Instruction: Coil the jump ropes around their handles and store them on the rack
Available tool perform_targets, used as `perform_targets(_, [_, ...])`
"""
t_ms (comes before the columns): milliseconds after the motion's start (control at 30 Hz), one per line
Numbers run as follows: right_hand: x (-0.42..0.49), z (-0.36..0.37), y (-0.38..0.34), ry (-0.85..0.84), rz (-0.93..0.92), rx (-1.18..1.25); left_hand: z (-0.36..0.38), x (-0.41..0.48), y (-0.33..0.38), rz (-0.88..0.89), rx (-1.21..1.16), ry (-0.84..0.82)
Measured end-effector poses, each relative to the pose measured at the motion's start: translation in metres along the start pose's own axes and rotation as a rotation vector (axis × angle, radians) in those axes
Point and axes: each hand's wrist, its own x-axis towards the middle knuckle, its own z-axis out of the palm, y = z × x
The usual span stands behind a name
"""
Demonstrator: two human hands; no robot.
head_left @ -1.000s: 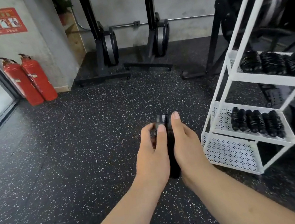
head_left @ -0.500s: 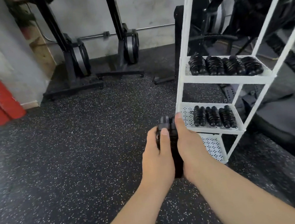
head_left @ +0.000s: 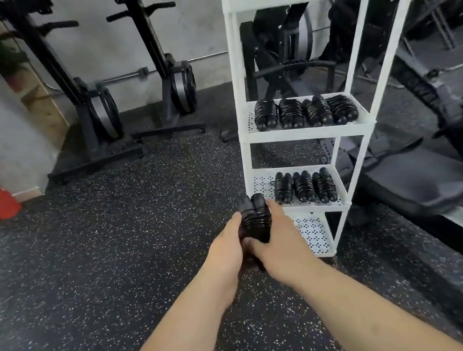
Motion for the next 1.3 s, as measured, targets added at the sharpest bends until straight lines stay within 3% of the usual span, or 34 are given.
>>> perform_targets(100, [0.007,0.0,0.007,0.017,-0.005,-0.089,0.002,0.003,-0.005,0.062,0.036,-0.057])
perform_targets(400, [0.078,0.025,0.031,0.216,0.178,0.022,0.008,0.036,-0.007,0.099,-0.053,-0.166])
perform_targets(600, [0.142,0.029,0.053,0.301,0.31,-0.209,0.002,0.064,-0.007,0.055,0.011,-0.159])
perform_targets(800, [0.227,0.042,0.075,0.268,0.254,-0.442,-0.007,0.089,-0.011,0.153,0.197,-0.12])
perform_targets(967, [0.275,0.06,0.086,0.31,0.21,-0.735,-0.018,0.103,-0.013,0.128,0.235,-0.092])
perform_targets(1100, [0.294,0.074,0.094,0.395,0.235,-0.738,-0.018,0.105,-0.013,0.12,0.262,-0.084])
perform_targets(1300, [0.301,0.08,0.107,0.338,0.264,-0.813,-0.013,0.102,-0.013,0.118,0.296,-0.11])
